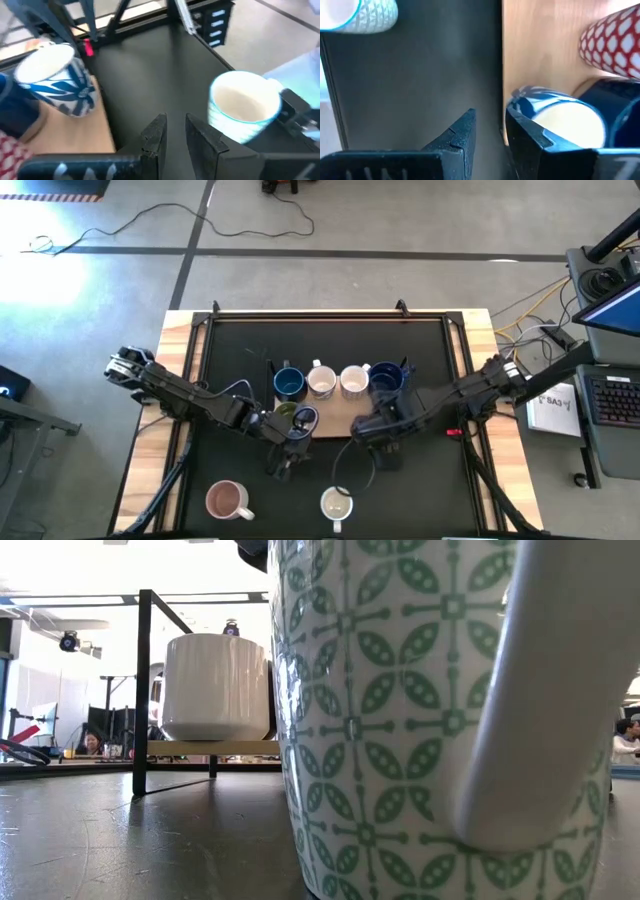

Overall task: Place coffee mugs
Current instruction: Put the blue patterned mug on the shelf

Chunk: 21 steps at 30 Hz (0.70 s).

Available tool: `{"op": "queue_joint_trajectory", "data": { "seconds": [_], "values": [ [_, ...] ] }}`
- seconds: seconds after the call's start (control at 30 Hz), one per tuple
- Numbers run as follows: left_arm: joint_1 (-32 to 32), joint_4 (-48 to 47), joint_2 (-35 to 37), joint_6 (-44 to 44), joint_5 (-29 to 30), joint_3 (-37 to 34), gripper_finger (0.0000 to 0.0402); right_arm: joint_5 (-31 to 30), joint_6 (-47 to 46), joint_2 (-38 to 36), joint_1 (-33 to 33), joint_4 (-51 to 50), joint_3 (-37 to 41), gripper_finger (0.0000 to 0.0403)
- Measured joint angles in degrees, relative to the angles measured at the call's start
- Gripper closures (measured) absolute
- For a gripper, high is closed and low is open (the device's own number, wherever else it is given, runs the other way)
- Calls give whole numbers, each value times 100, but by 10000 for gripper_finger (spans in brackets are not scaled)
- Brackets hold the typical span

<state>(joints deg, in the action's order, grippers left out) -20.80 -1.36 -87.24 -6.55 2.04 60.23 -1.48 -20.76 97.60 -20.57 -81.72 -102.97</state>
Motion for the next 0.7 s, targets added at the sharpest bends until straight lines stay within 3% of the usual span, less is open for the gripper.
{"op": "queue_joint_trajectory", "data": {
  "seconds": [0.47, 0.7],
  "values": [
    [0, -243, 0, -74, -470, -4, 348, -619, -2037, 9, -193, 169, 569, 310],
    [0, -321, 0, -155, -616, -4, 348, -614, -2290, 9, -193, 183, 1134, 310]
  ]
}}
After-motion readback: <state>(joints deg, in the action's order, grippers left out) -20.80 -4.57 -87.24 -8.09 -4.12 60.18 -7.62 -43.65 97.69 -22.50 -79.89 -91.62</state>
